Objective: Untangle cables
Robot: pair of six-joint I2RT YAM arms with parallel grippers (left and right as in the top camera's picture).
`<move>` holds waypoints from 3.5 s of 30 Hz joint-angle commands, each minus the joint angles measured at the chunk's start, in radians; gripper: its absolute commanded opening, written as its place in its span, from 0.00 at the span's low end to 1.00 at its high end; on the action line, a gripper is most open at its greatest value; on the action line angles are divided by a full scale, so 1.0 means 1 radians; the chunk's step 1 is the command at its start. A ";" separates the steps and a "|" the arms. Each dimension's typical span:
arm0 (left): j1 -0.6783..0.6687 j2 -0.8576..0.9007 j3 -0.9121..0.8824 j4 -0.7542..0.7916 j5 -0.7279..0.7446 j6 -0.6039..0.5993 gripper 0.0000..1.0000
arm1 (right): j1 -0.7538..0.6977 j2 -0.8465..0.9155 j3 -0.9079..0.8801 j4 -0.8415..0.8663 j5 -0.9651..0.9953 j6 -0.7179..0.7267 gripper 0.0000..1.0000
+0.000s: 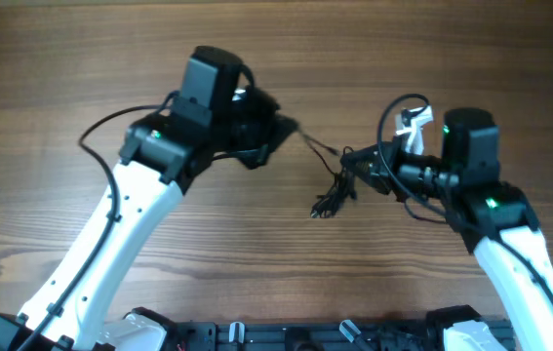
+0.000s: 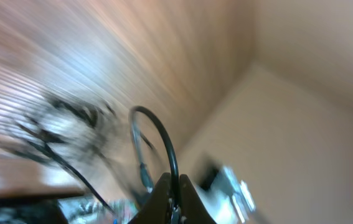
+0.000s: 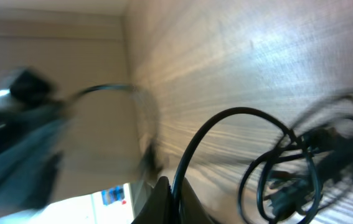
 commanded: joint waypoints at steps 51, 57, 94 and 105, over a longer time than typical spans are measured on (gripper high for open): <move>0.124 0.018 0.006 -0.290 -0.089 0.592 0.74 | 0.004 0.038 0.024 0.697 -0.172 0.480 0.05; 0.124 0.032 -0.005 -0.290 -0.089 0.592 0.84 | 0.010 0.097 0.024 0.624 -0.226 0.584 0.05; 0.122 0.055 -0.029 -0.293 -0.089 0.592 0.89 | 0.051 0.177 0.085 0.618 -0.259 0.520 0.05; 0.122 0.055 -0.029 -0.294 -0.130 0.592 1.00 | 0.053 0.237 0.084 0.782 -0.370 0.717 0.04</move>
